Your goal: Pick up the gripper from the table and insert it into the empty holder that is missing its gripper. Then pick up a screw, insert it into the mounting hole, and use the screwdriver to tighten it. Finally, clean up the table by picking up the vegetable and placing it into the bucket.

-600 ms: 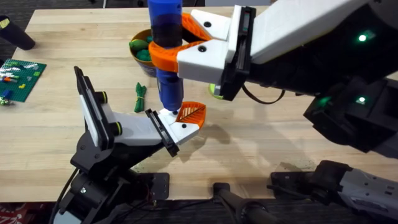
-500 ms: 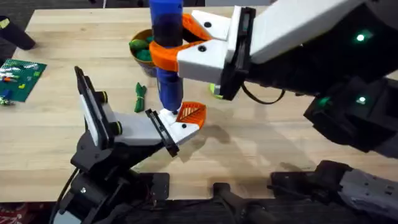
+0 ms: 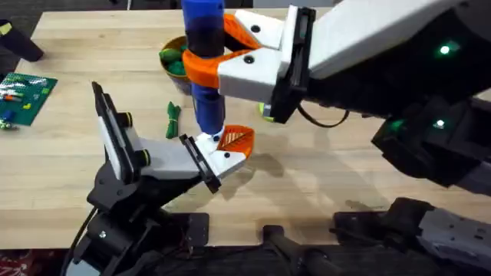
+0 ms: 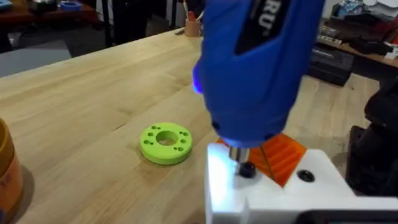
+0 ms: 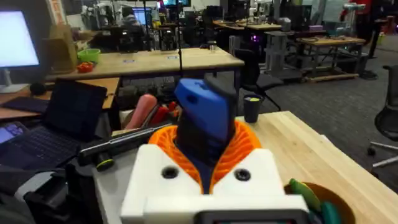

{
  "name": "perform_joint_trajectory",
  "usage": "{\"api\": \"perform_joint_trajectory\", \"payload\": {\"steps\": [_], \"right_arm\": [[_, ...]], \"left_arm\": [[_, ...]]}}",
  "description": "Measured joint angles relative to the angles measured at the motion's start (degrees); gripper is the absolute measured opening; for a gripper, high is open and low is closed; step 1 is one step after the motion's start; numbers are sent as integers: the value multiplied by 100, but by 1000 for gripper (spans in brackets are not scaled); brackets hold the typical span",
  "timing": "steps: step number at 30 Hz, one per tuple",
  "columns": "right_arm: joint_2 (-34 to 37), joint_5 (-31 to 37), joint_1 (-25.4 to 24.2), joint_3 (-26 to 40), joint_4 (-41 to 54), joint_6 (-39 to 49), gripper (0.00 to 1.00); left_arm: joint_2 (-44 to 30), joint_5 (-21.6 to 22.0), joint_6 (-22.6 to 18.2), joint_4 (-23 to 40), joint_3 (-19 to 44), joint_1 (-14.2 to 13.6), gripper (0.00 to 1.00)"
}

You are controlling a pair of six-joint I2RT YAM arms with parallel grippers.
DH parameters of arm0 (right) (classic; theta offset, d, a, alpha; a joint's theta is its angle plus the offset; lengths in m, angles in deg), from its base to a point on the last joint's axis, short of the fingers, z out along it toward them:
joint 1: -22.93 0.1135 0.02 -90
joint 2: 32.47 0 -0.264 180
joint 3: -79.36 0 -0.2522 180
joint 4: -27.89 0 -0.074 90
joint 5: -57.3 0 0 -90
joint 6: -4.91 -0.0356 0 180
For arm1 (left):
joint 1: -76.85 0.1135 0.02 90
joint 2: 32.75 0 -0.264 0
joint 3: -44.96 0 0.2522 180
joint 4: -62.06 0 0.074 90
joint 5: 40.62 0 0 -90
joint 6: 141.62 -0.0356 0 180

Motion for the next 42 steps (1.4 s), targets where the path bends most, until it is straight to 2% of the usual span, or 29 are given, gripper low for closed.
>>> {"api": "perform_joint_trajectory", "payload": {"steps": [26, 35, 42], "right_arm": [[5, -96, 0, -12, -73, 0, 50], [5, -96, 0, 311, 737, 2, 50], [-19, -96, 0, 375, 886, 2, 50]], "left_arm": [[2, 0, 0, 0, 0, 0, 7], [2, -2, 15, 0, 0, 0, 7], [2, -2, 15, 0, 0, 0, 7]]}}
